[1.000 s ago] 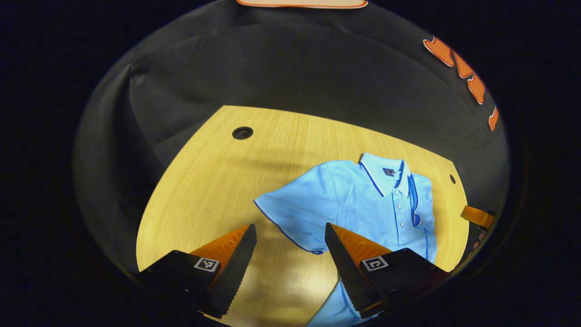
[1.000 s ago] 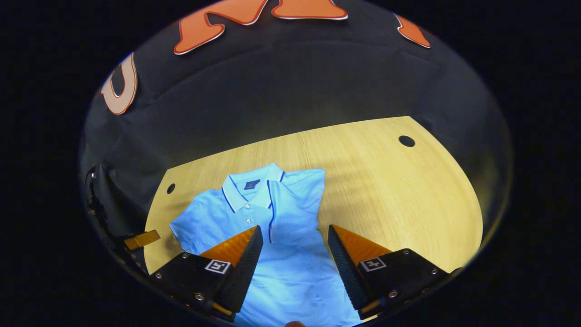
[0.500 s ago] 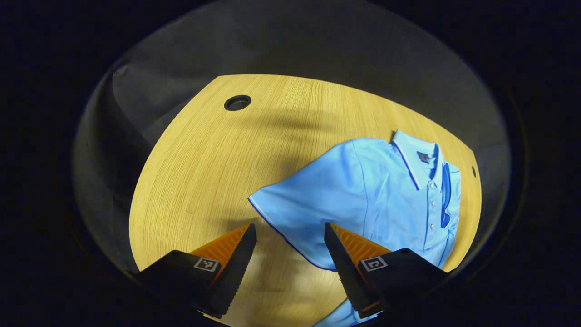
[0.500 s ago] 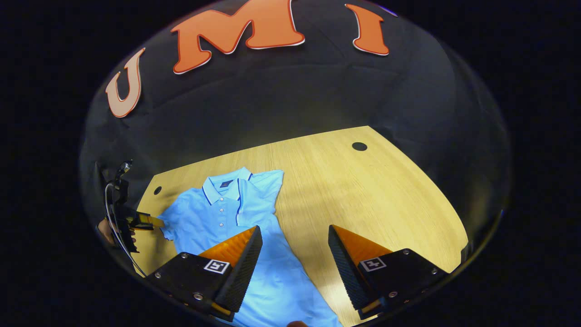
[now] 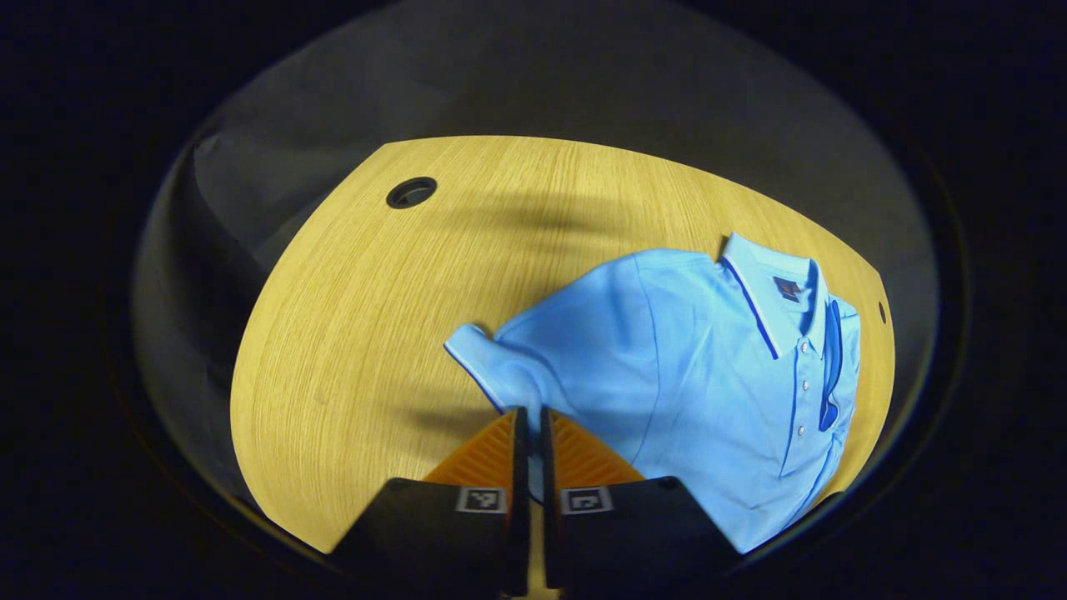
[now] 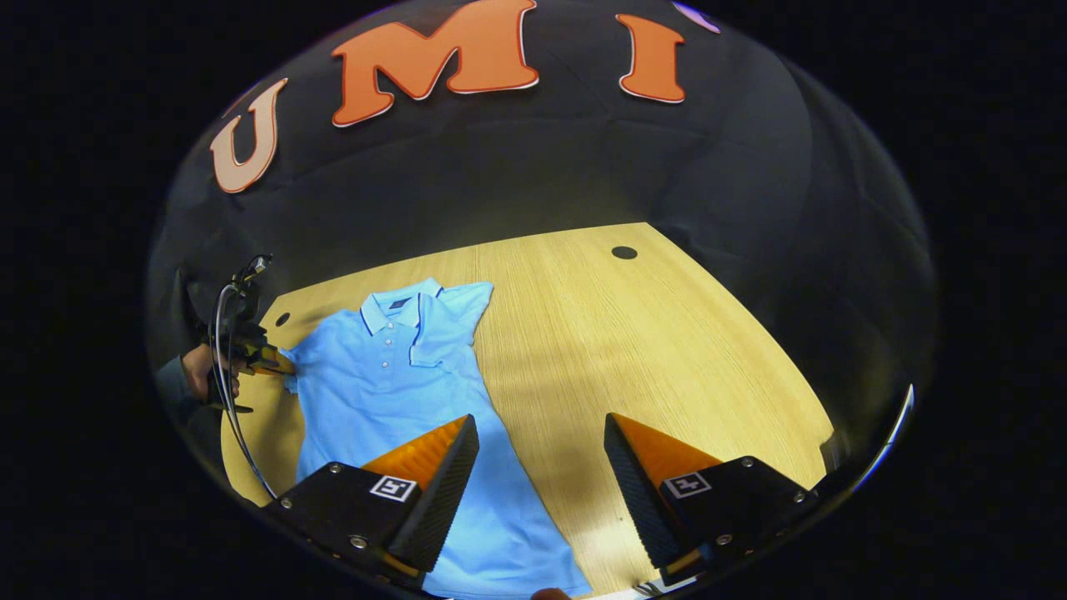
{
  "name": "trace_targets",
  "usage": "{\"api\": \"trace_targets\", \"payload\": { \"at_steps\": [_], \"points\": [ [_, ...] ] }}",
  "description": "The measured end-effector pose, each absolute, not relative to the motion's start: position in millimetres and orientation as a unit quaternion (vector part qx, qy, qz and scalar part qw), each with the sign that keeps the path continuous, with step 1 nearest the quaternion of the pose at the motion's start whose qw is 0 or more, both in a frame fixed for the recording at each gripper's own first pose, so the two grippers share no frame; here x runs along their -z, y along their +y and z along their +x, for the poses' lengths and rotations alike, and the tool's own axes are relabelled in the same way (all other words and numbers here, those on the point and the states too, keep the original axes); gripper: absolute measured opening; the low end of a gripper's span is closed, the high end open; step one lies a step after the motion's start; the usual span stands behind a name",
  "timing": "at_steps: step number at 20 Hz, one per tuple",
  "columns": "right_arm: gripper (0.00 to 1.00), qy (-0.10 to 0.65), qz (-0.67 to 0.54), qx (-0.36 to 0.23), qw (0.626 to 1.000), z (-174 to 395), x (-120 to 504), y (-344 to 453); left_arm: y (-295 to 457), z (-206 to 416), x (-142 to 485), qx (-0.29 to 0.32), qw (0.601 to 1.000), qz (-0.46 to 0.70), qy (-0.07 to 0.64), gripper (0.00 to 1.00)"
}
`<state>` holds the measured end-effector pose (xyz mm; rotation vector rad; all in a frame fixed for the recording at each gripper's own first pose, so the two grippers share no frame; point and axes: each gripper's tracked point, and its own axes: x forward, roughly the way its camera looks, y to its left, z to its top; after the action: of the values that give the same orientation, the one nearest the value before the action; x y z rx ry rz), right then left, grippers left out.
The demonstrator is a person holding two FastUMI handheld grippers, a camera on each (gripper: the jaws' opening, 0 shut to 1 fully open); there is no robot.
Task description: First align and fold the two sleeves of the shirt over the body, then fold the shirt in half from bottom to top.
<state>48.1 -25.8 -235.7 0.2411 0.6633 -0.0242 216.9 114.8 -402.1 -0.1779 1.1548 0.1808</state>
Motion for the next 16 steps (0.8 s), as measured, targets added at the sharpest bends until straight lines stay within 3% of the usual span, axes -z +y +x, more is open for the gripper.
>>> {"api": "trace_targets", "payload": {
  "at_steps": [10, 16],
  "points": [
    [0.93, 0.347, 0.131, 0.045, 0.928, 1, 257, -49, 40, 256, 340, 0.018, 0.877, -0.029, 0.479, 0.08],
    [0.93, 0.370, 0.136, 0.066, 0.917, -31, 273, -54, -15, 267, 330, 0.081, 0.877, 0.020, 0.474, 0.08]
  ]
}}
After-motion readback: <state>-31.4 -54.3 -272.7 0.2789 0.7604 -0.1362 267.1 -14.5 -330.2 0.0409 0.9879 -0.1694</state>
